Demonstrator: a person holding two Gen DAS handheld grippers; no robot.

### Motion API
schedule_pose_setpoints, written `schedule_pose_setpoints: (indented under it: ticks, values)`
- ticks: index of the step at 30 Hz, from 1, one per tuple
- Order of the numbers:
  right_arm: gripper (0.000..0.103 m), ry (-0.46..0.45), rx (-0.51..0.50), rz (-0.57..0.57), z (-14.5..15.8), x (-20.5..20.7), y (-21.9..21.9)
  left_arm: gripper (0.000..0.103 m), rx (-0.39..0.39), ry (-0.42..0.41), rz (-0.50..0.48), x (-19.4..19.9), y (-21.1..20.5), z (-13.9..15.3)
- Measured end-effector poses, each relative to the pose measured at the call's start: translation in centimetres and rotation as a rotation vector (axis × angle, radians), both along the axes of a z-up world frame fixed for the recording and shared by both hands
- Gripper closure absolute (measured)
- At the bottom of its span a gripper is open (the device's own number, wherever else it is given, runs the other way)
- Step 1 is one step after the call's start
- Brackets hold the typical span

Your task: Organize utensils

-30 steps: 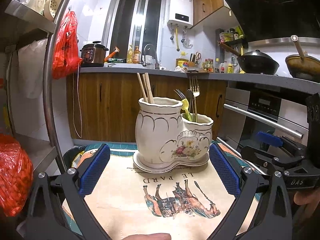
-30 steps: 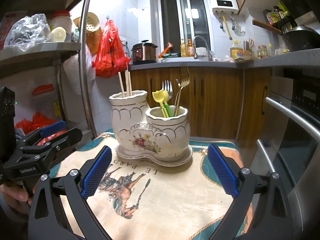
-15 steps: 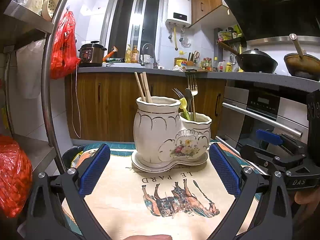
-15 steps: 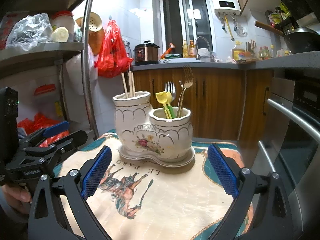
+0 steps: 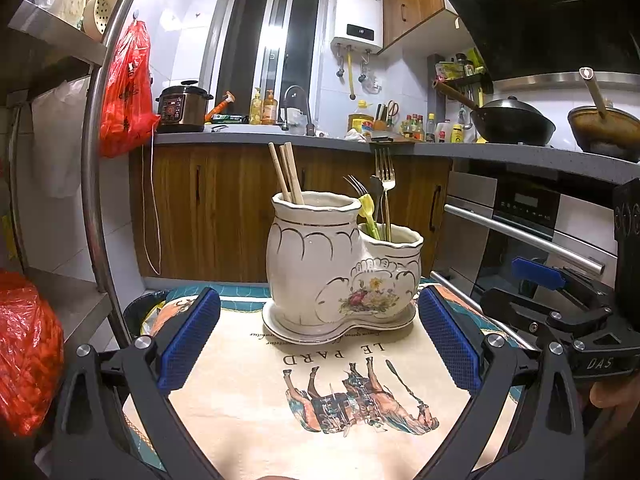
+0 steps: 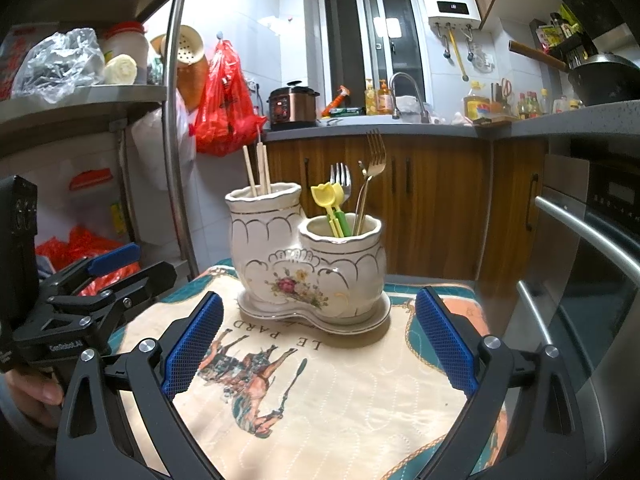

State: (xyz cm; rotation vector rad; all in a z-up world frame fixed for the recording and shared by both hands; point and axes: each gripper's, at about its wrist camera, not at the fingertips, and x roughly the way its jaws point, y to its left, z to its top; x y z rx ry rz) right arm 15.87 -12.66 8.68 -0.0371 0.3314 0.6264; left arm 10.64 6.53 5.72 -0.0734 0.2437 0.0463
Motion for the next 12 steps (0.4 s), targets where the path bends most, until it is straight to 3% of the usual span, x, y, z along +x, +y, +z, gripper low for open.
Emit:
schedule_pose_setpoints:
  ticks: [12]
  values:
    - [0.007, 0.011, -0.006, -0.009, 0.0, 0.11, 0.06, 0.005, 0.008, 0.008, -0.013, 0.17, -0.15, -0.23]
